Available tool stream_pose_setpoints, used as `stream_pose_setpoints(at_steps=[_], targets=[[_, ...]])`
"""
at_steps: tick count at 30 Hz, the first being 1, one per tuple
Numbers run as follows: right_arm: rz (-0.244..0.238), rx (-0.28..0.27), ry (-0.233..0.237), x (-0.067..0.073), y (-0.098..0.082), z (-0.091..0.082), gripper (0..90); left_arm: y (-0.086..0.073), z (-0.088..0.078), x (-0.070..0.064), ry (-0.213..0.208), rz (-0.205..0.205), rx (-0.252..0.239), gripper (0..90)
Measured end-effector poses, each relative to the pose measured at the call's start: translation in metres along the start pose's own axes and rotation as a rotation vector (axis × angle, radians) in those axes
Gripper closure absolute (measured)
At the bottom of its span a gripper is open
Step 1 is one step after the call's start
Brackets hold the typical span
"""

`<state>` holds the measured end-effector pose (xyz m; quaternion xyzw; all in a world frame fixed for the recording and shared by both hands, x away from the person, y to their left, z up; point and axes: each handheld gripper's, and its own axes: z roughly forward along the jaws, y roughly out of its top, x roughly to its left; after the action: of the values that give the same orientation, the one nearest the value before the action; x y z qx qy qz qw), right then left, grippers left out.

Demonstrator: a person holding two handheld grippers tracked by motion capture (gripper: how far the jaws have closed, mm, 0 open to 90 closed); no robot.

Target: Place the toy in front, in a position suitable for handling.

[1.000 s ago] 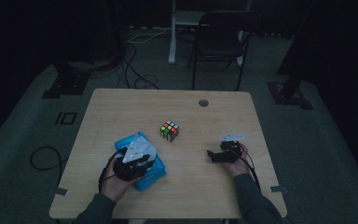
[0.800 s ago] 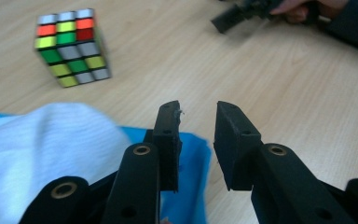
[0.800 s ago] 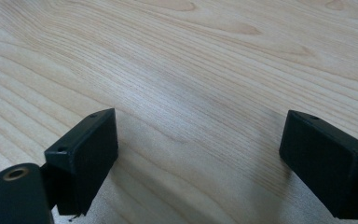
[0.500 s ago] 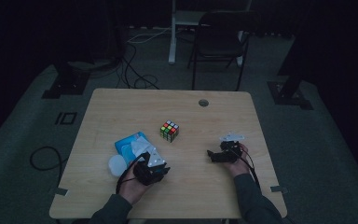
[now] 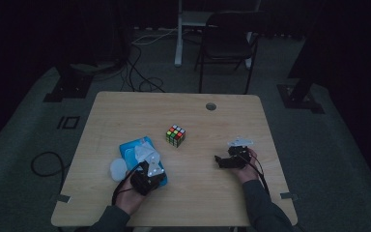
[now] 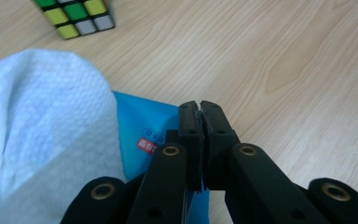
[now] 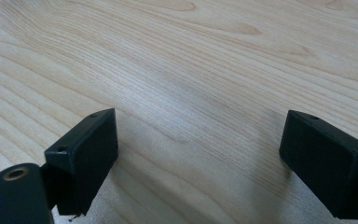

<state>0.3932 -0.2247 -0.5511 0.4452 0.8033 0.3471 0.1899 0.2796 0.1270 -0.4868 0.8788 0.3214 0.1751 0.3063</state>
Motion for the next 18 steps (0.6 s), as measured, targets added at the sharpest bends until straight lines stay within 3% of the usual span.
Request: stream_pose_setpoints(at_steps=[7, 18], targets=[[0.000, 0.000, 0.000, 0.000, 0.000, 0.000, 11.3, -0.014, -0.010, 0.023, 0.134, -0.013, 0.039, 87.7], [0.000, 0.000, 0.000, 0.000, 0.000, 0.000, 11.3, -0.043, -0.028, 0.061, 0.225, -0.144, 0.022, 81.2]])
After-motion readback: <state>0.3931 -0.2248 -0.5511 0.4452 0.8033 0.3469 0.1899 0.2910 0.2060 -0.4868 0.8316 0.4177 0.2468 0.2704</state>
